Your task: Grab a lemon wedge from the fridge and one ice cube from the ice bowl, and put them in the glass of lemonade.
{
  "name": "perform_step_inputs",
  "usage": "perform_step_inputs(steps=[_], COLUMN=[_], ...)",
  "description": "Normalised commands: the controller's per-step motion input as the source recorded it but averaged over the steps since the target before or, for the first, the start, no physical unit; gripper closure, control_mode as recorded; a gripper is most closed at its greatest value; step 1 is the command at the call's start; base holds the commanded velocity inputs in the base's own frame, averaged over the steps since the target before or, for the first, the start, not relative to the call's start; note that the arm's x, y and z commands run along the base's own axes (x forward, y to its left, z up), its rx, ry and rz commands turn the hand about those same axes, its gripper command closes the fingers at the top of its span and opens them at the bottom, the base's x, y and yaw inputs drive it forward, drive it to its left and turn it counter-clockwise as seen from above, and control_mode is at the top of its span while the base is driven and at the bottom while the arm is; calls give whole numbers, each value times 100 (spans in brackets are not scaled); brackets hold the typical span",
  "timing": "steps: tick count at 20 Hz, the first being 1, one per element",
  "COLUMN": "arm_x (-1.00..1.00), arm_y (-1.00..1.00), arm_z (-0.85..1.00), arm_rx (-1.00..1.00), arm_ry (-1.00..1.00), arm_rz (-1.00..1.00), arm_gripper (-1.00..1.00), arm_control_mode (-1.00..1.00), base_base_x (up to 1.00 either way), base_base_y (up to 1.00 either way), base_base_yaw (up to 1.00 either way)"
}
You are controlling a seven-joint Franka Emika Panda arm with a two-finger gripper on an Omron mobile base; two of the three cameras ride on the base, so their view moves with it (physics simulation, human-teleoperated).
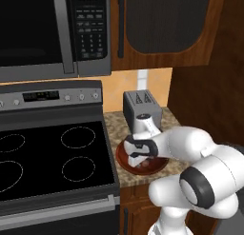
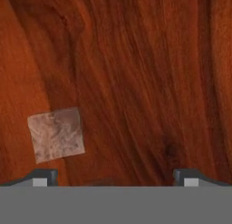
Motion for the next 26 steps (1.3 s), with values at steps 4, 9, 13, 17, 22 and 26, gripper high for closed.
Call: perform_step_inputs(steps=[4, 9, 13, 17, 22, 26], arm_x=[-1, -19, -23, -16, 0, 0], arm_y=[0, 0, 0, -2, 0, 0], arm_z=[-29, -17, -5, -3, -1, 0], arm_rx=[-1, 0, 0, 0, 0, 0], arm_ry=[5, 1, 0, 0, 0, 0], arm_rz=[3, 0, 0, 0, 0, 0], arm_gripper=[-100, -100, -100, -100, 100, 100], arm_control_mode=[-100, -100, -100, -100, -100, -100], base_base_x=[0, 0, 0, 0, 0, 0], base_base_y=[0, 0, 0, 0, 0, 0], base_base_yaw=[0, 0, 0, 0, 0, 0])
